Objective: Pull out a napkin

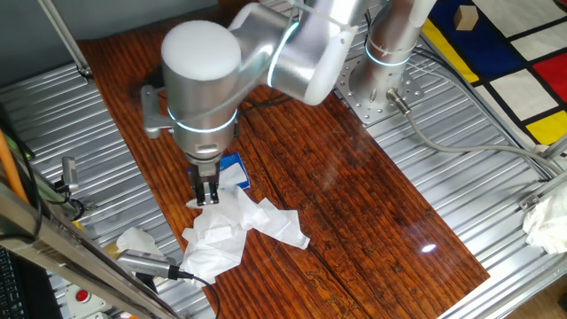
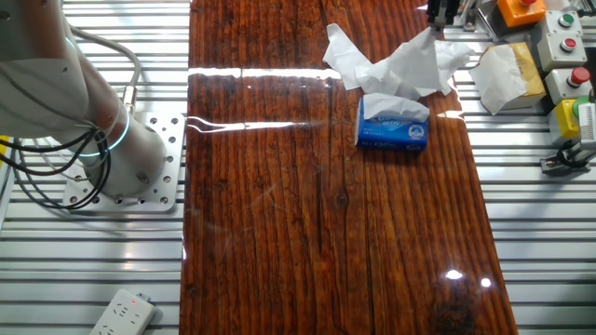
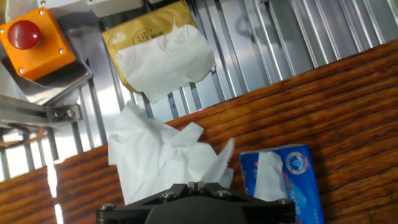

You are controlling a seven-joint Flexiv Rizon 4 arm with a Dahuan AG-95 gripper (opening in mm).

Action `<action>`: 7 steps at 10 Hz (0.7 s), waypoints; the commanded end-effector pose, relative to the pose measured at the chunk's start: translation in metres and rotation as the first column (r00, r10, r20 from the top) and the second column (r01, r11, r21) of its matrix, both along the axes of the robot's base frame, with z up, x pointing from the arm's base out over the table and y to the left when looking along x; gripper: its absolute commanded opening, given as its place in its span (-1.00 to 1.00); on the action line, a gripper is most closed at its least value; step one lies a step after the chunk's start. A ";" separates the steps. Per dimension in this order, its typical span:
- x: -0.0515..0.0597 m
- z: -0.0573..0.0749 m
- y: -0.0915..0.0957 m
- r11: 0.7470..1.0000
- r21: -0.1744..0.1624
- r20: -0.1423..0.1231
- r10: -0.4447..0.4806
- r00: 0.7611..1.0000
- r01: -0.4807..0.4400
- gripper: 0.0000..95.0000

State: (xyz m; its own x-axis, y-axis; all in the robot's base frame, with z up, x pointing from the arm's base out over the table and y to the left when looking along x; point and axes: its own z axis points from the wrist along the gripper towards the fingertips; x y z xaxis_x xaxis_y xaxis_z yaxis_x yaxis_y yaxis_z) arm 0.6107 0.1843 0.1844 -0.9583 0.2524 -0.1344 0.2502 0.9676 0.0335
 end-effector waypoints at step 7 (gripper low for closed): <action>-0.002 -0.035 -0.024 1.000 0.014 -0.002 0.002 1.000 -0.002 -1.00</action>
